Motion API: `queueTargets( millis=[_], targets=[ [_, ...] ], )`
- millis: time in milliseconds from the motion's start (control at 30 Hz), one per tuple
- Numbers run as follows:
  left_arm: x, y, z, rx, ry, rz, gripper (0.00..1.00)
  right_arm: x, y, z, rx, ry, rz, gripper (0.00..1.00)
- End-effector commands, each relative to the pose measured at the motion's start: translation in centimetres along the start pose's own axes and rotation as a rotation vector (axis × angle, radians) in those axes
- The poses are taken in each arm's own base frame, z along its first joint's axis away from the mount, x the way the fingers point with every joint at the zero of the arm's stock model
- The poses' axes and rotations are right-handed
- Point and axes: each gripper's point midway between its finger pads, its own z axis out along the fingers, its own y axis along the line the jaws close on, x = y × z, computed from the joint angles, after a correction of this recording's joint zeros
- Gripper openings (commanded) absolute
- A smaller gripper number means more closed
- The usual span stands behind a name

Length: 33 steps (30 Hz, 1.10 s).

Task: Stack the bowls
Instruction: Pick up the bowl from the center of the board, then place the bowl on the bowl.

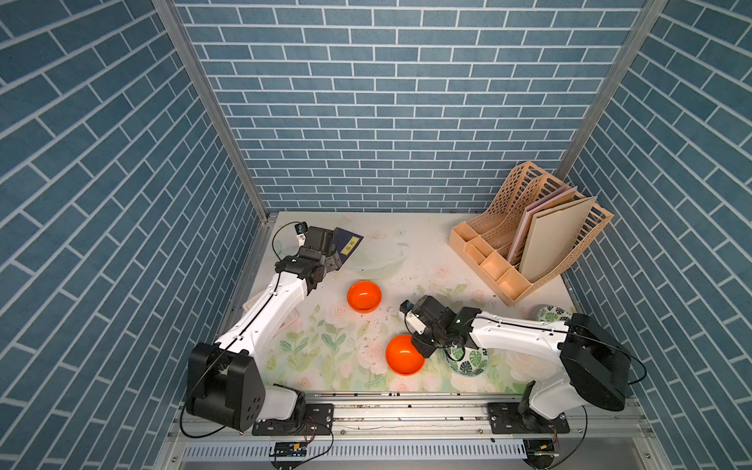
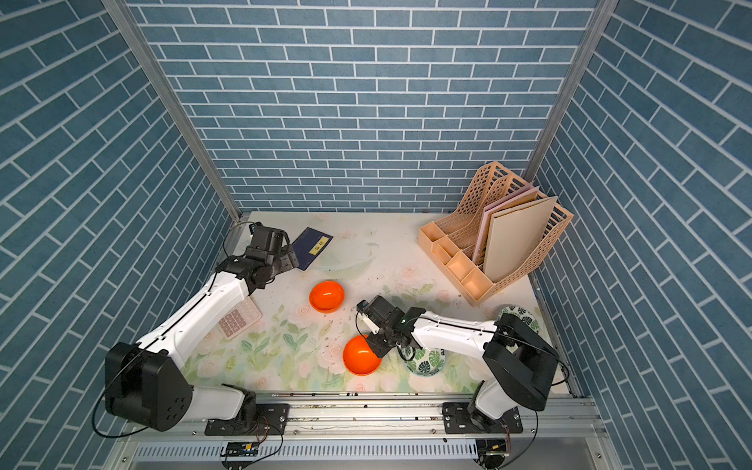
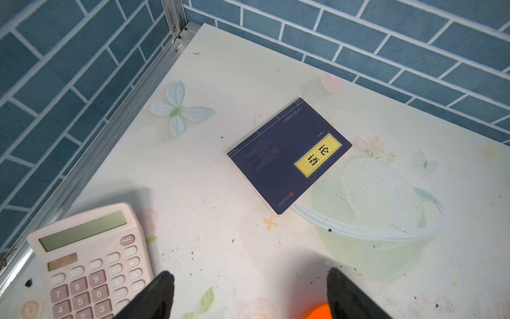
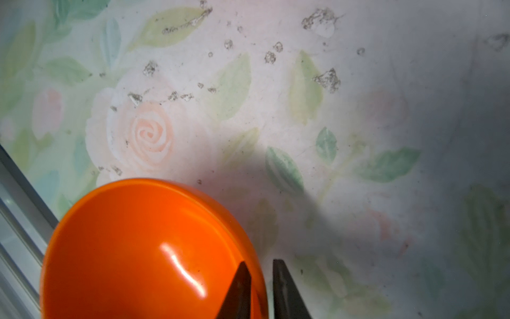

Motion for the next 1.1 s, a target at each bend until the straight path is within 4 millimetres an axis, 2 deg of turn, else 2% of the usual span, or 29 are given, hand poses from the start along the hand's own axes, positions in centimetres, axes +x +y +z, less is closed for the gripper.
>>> queueTargets(
  millis=[0, 133, 233, 433, 533, 667, 733, 1067],
  targets=[
    [0.2, -0.1, -0.1, 0.008, 0.001, 0.013, 0.89, -0.3, 0.1, 0.4, -0.008, 0.014, 0.004, 0.03],
    [0.5, -0.3, 0.0, 0.019, 0.013, 0.015, 0.89, -1.7, -0.1, -0.5, 0.012, -0.017, 0.006, 0.01],
    [1.2, -0.8, 0.2, 0.043, 0.03, 0.02, 0.88, -4.4, 0.2, -2.1, 0.016, -0.071, -0.002, 0.0],
    [3.3, -2.0, 1.2, 0.05, 0.084, 0.06, 0.88, -12.1, 0.2, -5.6, -0.018, -0.212, -0.012, 0.0],
    [3.6, -2.0, 1.2, 0.047, 0.091, 0.048, 0.89, -16.1, -0.4, -6.4, -0.018, -0.261, -0.021, 0.0],
    [3.3, -1.4, 1.3, 0.018, 0.092, 0.027, 0.91, -19.9, -1.3, -5.2, -0.038, -0.267, -0.022, 0.0],
    [3.0, -1.2, 1.3, 0.024, 0.094, 0.002, 0.91, -21.0, -1.6, -3.9, -0.04, -0.25, -0.026, 0.0],
    [1.2, 0.2, 1.0, 0.03, 0.063, -0.094, 0.91, -22.5, -2.9, 0.1, -0.043, -0.193, -0.013, 0.0]
  ],
)
